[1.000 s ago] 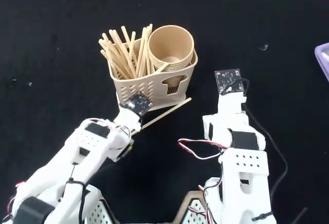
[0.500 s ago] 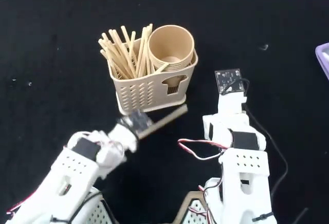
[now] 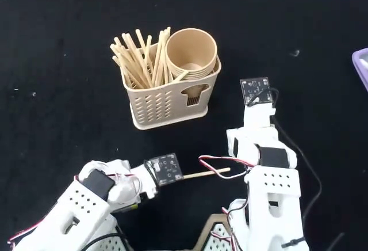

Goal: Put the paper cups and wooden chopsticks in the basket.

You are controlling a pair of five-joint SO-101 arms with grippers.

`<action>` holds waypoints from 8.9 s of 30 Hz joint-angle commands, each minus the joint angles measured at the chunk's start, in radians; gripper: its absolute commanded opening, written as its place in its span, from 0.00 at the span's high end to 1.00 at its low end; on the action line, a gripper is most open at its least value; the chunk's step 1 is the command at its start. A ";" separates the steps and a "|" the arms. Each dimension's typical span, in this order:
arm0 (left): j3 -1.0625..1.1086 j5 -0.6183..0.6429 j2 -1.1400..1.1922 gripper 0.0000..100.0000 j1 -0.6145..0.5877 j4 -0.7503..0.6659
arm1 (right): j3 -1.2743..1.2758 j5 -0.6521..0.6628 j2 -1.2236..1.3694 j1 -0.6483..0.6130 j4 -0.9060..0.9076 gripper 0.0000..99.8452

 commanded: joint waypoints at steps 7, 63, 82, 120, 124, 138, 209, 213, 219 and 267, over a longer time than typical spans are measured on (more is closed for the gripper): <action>-0.174 0.169 0.005 0.81 0.013 -0.101 | -0.005 0.000 -0.010 0.025 -0.021 0.87; -0.616 0.253 0.290 0.97 0.035 0.060 | -0.025 -0.097 -0.005 0.330 -0.107 0.87; -0.647 0.681 -0.218 0.97 -0.070 -0.755 | 0.005 -0.097 -0.005 0.304 -0.143 0.87; -0.648 1.080 0.288 0.89 -0.357 -0.953 | 0.018 -0.087 -0.004 0.244 -0.143 0.87; -0.786 1.079 0.288 0.89 -0.357 -0.813 | 0.018 -0.087 -0.004 0.244 -0.143 0.87; -0.960 0.687 0.043 0.96 -0.625 -0.100 | 0.056 -0.094 -0.019 0.244 -0.218 0.99; 0.292 0.647 -0.657 0.97 -0.843 0.044 | 0.460 -0.091 -0.926 -0.094 0.371 0.99; 0.292 0.649 -0.657 0.97 -0.659 0.044 | 0.460 -0.089 -0.928 0.055 0.371 0.99; 0.292 0.651 -0.657 0.97 -0.599 0.044 | 0.460 -0.089 -0.928 0.069 0.371 0.99; 0.292 0.652 -0.652 0.97 -0.657 0.043 | 0.460 -0.087 -0.926 -0.006 0.371 0.99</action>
